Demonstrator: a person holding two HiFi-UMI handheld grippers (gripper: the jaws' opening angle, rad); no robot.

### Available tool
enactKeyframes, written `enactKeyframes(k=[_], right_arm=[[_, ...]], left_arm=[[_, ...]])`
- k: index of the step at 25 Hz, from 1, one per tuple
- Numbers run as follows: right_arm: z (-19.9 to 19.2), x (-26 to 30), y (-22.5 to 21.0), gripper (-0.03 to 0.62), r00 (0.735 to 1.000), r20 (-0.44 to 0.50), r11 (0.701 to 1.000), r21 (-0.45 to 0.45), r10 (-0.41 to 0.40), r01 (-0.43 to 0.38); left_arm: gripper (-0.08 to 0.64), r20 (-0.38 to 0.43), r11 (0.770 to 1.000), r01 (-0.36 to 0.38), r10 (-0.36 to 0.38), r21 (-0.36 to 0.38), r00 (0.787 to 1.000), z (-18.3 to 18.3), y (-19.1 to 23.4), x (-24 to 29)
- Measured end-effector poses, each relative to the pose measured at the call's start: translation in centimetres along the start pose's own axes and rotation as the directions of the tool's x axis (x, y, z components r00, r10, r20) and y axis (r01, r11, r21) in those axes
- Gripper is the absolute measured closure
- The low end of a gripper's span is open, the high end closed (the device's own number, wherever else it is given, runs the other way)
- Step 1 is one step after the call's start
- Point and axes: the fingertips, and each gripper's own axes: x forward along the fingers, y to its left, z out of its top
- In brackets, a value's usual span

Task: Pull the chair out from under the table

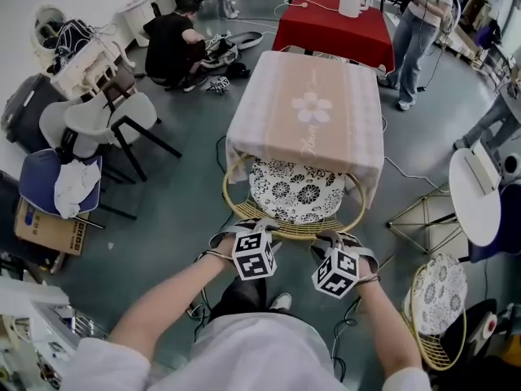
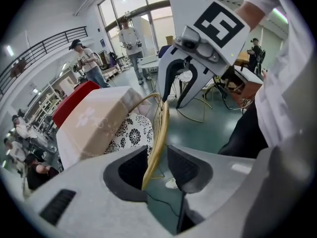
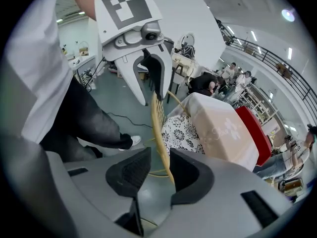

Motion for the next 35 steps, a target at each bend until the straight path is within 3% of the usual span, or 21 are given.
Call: enactKeyframes(k=[20,29,32,35], right_arm=[[-1.6,3.7,-0.4,0.485,0.992,-0.123,0.992,-0.117,0.031,-0.045],[-2.1,5.3,-0.3,0.498,0.987,-0.162,0.984,-0.170,0.022,-0.050],[-2.2,5.5,-0.2,0.511,0.985,-0.169,0.981,-0.185,0.020,-0.052],[-2.4,5.8,-0.1,0.518,0.984,-0.176,0.978,-0.201,0.017,-0.053]], left_arm=[[0.425,-0.129,0.991,0.045,-0.029,0.122,0.991,-4.8,1.7,2.0],[0.427,-0.177,0.971,0.069,-0.028,0.230,0.984,-5.8,1.8,3.4],[0.487,-0.173,0.964,0.068,-0.023,0.258,0.985,-5.7,1.8,3.5],[0.495,-0.169,0.957,0.075,-0.028,0.279,0.985,-5.7,1.9,3.6]])
